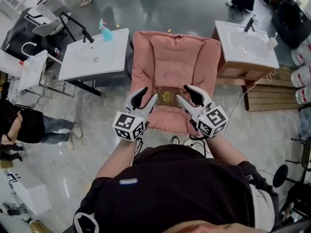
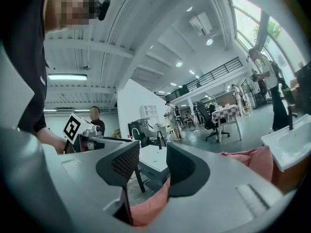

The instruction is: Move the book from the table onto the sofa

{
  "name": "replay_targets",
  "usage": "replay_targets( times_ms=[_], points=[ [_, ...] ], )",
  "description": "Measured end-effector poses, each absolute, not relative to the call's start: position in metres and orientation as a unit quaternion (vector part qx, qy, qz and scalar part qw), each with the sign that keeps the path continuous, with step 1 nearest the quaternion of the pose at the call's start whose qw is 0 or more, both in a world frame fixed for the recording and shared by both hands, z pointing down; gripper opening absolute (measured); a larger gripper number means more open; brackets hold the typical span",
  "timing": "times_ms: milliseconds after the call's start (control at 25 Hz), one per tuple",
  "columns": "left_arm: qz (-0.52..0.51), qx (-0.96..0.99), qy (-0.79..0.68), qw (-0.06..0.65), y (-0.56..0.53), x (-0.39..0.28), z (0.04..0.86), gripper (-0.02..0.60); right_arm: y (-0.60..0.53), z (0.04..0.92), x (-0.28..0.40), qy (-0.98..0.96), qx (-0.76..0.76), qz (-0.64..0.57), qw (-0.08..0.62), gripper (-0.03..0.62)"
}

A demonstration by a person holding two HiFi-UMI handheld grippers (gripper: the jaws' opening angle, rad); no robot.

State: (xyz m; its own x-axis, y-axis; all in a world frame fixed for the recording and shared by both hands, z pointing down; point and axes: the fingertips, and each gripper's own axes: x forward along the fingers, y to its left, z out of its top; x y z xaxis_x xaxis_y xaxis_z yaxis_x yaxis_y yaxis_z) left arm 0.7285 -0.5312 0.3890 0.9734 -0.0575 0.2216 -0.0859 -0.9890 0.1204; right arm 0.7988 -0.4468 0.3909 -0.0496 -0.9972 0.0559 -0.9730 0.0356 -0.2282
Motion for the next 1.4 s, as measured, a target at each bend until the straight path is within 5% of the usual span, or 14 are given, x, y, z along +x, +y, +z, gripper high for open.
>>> replay_targets(
  times_ms=[520, 760, 1400],
  points=[
    [0.03, 0.998, -0.055, 0.034, -0.544, 0.594, 0.316, 0.07, -0.475, 0.315, 0.676, 0.75, -0.658, -0.028, 0.067, 0.132],
    [0.011, 0.998, -0.063, 0.022, -0.548, 0.514, 0.29, 0.003, -0.479, 0.281, 0.604, 0.765, -0.641, -0.001, 0.069, 0.039],
    [0.025, 0.998, -0.048, 0.029, -0.517, 0.386, 0.271, 0.002, -0.44, 0.252, 0.5, 0.761, -0.645, 0.009, 0.066, 0.029]
  ],
)
